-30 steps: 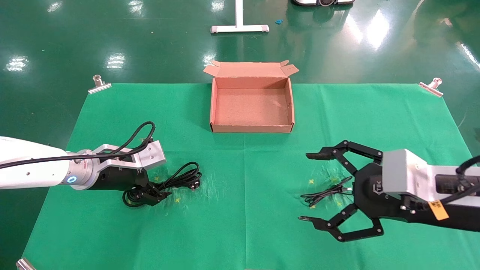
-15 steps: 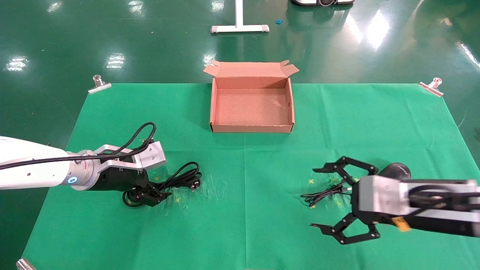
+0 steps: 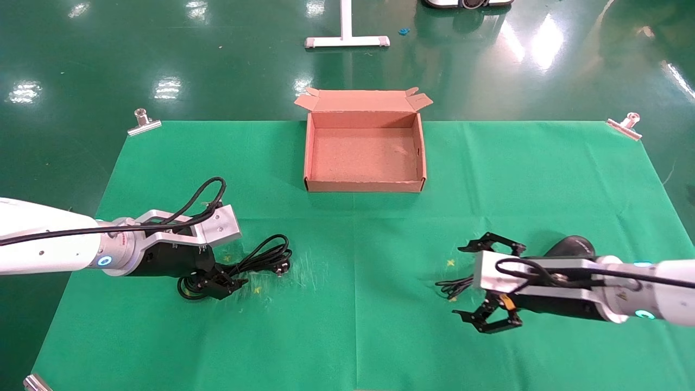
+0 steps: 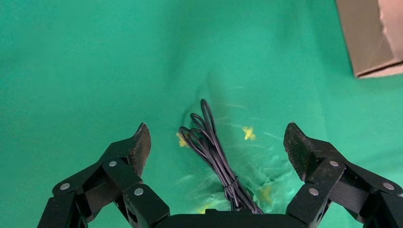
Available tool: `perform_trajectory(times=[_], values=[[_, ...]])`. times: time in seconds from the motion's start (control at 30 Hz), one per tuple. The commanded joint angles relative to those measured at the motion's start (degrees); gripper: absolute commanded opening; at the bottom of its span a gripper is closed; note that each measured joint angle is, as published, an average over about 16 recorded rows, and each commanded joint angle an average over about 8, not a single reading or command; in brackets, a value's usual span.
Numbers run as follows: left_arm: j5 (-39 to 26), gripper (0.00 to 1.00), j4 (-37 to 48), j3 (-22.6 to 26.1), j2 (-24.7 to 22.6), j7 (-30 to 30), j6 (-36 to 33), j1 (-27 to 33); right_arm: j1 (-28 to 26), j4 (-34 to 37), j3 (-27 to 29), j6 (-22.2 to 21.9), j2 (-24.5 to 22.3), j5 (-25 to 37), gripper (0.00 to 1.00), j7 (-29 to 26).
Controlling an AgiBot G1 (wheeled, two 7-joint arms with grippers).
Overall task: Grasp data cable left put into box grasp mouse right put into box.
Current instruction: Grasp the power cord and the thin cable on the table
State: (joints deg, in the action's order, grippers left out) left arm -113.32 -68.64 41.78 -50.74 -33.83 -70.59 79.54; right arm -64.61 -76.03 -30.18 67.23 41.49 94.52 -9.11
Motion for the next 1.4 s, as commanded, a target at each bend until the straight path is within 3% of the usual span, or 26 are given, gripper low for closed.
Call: perform_trajectory(times=[0.03, 0.3, 0.7, 0.77, 0.83, 0.87, 0.97, 1.03, 1.1, 1.13, 1.4], values=[[0.0, 1.0, 0.0, 0.0, 0.0, 0.0, 0.0, 0.0, -0.66, 0.4, -0.72, -0.44, 1.04, 2.02, 1.0, -2.35], [0.0, 1.0, 0.0, 0.0, 0.0, 0.0, 0.0, 0.0, -1.94, 1.54, -1.86, -0.43, 2.52, 5.3, 1.0, -6.23], [0.0, 0.99, 0.0, 0.0, 0.0, 0.0, 0.0, 0.0, -1.84, 4.24, -1.8, -1.28, 2.95, 5.56, 1.0, -5.88], [0.01, 0.85, 0.0, 0.0, 0.0, 0.0, 0.0, -0.01, -1.88, 4.54, -1.74, -1.41, 3.01, 5.48, 1.0, -5.66], [0.01, 0.63, 0.01, 0.0, 0.01, 0.0, 0.01, -0.01, -1.89, 4.73, -1.69, -1.5, 3.03, 5.41, 1.0, -5.5], [0.01, 0.5, 0.01, 0.0, 0.01, 0.0, 0.01, -0.01, -1.89, 4.8, -1.69, -1.52, 3.04, 5.41, 0.94, -5.46], [0.02, 0.13, 0.01, 0.0, 0.01, 0.0, 0.01, -0.02, -1.91, 4.92, -1.67, -1.57, 3.04, 5.38, 0.58, -5.4], [0.02, 0.02, 0.01, 0.0, 0.01, 0.0, 0.01, -0.02, -1.9, 4.91, -1.66, -1.56, 3.02, 5.34, 0.33, -5.42], [0.02, 0.0, 0.01, -0.01, 0.01, 0.0, 0.01, -0.02, -1.9, 4.87, -1.65, -1.56, 3.02, 5.33, 0.08, -5.44], [0.02, 0.0, 0.01, -0.01, 0.01, 0.0, 0.01, -0.02, -1.9, 4.85, -1.65, -1.55, 3.01, 5.32, 0.02, -5.45], [0.02, 0.0, 0.01, -0.01, 0.01, 0.0, 0.01, -0.02, -1.87, 4.71, -1.65, -1.5, 2.99, 5.29, 0.0, -5.54]])
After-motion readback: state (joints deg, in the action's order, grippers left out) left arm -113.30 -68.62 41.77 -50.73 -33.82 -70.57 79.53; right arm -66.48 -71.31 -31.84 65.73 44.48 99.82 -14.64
